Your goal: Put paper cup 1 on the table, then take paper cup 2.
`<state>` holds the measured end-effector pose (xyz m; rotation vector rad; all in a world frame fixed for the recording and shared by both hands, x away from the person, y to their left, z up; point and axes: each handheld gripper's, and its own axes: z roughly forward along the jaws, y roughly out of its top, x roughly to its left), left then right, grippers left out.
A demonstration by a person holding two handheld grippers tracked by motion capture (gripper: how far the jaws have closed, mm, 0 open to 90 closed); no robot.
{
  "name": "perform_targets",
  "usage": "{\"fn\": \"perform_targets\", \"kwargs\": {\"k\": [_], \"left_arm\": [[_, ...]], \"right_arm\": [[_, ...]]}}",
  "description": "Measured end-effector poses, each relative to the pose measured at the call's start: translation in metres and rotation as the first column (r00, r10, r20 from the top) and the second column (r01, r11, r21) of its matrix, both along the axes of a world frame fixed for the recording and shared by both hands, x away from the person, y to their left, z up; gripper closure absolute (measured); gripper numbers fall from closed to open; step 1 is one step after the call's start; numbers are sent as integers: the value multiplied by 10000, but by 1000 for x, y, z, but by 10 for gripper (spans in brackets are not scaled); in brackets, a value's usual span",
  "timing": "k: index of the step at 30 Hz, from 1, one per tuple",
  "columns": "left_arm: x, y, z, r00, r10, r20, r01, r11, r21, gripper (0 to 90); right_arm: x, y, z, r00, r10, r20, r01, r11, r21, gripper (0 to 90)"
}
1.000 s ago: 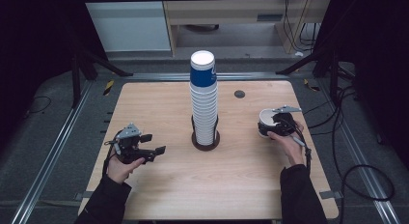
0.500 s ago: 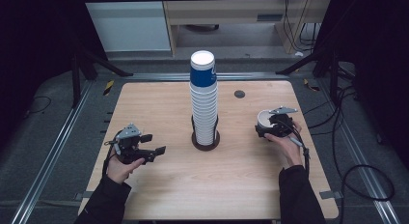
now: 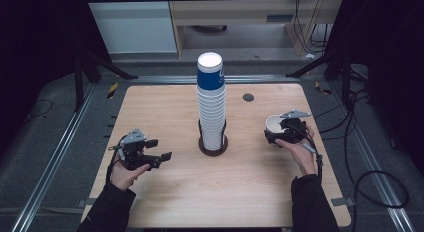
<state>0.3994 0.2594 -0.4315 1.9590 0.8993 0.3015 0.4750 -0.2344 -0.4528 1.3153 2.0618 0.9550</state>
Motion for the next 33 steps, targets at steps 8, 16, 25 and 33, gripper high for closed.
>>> {"fn": "perform_targets", "kwargs": {"k": [8,16,25,33], "left_arm": [[-1,-1,1,10000,-52,14,52,10000,33,185],[-1,0,1,10000,-15,16,14,10000,50,185],[-1,-1,2,10000,-39,22,38,10000,35,185],[-1,-2,2,10000,-86,11,86,9999,107,185]], "right_arm": [[-5,-1,9,9991,-225,348,226,9997,-3,39],[-14,-1,21,9966,-201,801,184,9996,226,43],[-29,-1,37,9918,42,1280,-104,9988,477,50],[-45,4,57,9823,321,1847,-529,9927,1085,47]]}}
